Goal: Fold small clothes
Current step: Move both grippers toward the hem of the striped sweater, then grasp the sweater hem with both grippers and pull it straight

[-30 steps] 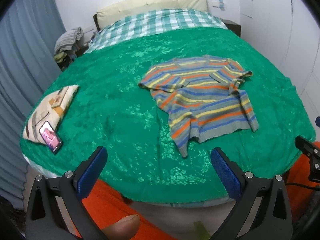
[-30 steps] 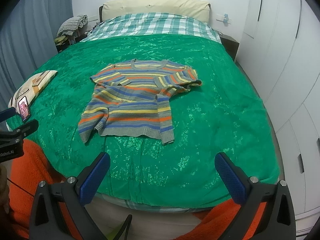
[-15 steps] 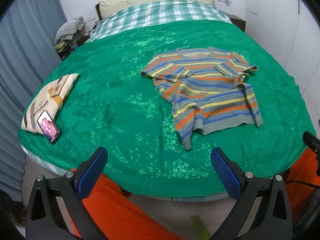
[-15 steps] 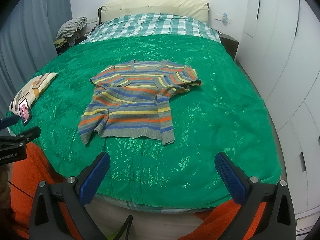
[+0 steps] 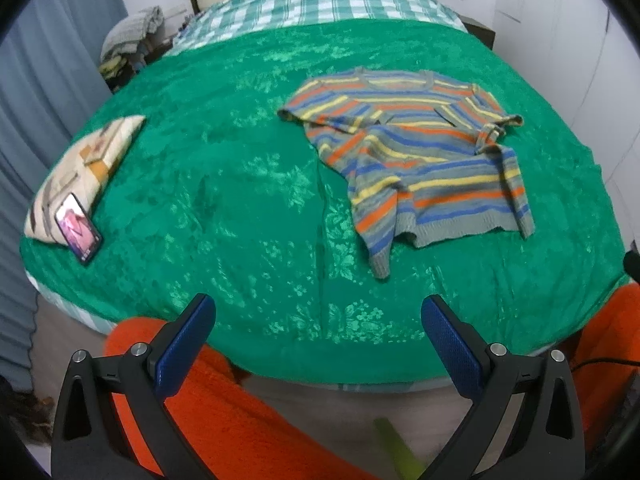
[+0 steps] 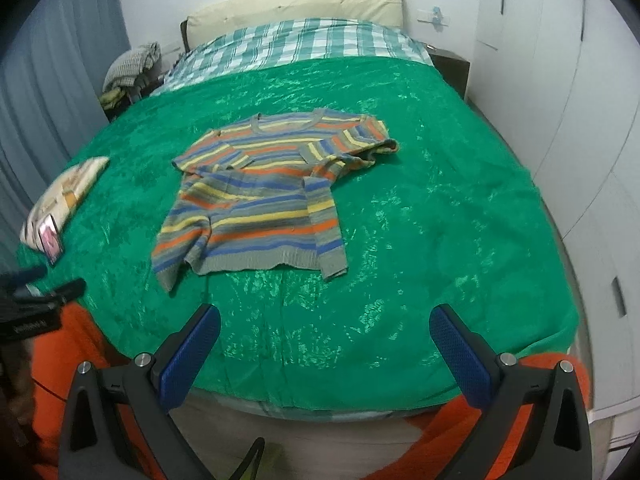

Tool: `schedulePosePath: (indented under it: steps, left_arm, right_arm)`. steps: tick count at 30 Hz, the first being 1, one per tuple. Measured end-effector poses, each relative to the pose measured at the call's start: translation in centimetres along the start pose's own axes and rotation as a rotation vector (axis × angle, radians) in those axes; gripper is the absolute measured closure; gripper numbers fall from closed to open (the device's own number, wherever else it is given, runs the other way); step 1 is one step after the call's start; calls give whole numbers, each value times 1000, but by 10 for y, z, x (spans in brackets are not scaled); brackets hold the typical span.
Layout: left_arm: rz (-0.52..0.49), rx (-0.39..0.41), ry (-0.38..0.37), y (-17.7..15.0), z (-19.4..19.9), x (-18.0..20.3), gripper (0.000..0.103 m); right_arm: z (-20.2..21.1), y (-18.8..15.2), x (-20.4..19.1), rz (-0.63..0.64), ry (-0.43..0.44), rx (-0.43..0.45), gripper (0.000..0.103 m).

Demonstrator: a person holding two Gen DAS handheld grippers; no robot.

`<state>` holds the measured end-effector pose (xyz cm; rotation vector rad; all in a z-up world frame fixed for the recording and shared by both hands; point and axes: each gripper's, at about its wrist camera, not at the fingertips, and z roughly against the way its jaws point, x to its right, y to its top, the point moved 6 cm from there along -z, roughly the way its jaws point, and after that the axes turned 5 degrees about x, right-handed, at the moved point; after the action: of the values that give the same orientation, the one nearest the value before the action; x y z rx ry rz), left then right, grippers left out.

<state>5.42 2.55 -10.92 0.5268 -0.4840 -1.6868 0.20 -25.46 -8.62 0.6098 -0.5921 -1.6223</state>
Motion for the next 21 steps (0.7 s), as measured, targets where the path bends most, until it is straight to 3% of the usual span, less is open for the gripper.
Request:
schedulePosePath:
  steps: [8, 15, 21]
  left_arm:
    - [5, -30, -73, 0, -19, 8, 0]
    - [-12, -22, -59, 0, -16, 12, 0]
    - [3, -27, -52, -1, -20, 9, 0]
  right_arm:
    - [3, 12, 10, -29, -7, 80, 0]
    - [-6, 5, 17, 30, -143, 10, 0]
    - [-8, 2, 22, 58, -188, -4, 0]
